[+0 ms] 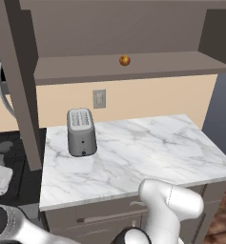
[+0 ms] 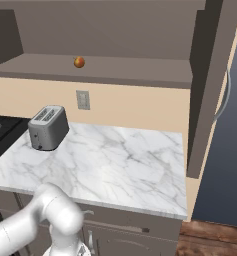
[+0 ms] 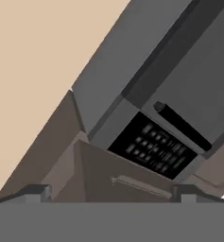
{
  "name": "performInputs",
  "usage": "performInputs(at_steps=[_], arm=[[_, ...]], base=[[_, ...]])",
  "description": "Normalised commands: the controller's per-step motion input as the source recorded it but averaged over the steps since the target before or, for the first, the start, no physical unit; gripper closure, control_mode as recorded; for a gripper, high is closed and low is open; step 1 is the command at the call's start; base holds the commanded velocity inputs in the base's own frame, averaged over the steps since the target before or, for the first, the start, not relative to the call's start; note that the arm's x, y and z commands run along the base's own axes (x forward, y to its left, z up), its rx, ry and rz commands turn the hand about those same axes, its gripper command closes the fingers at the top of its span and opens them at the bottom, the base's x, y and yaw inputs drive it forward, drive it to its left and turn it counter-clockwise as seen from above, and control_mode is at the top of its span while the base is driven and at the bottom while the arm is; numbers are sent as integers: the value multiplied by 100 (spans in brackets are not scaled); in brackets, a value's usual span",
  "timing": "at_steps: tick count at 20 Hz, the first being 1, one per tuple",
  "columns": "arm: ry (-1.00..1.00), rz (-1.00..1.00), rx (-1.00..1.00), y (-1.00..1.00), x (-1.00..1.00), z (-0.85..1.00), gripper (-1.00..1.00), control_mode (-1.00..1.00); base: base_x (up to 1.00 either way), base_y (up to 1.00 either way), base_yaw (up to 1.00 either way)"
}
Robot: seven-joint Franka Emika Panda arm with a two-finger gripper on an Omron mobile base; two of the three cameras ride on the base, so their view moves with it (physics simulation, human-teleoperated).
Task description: Pick the apple from the counter and place it in the cabinet. Then close the cabinet.
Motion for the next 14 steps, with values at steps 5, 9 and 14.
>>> performInputs(at_steps=[5, 9, 14], arm=[[-14, -13, 28, -48, -6, 78, -100, -100], [-13, -13, 36, -95, -36, 79, -100, -100], [-13, -10, 40, -100, -42, 77, -100, -100]], base=[[0, 0, 0], [0, 0, 0], [0, 0, 0]])
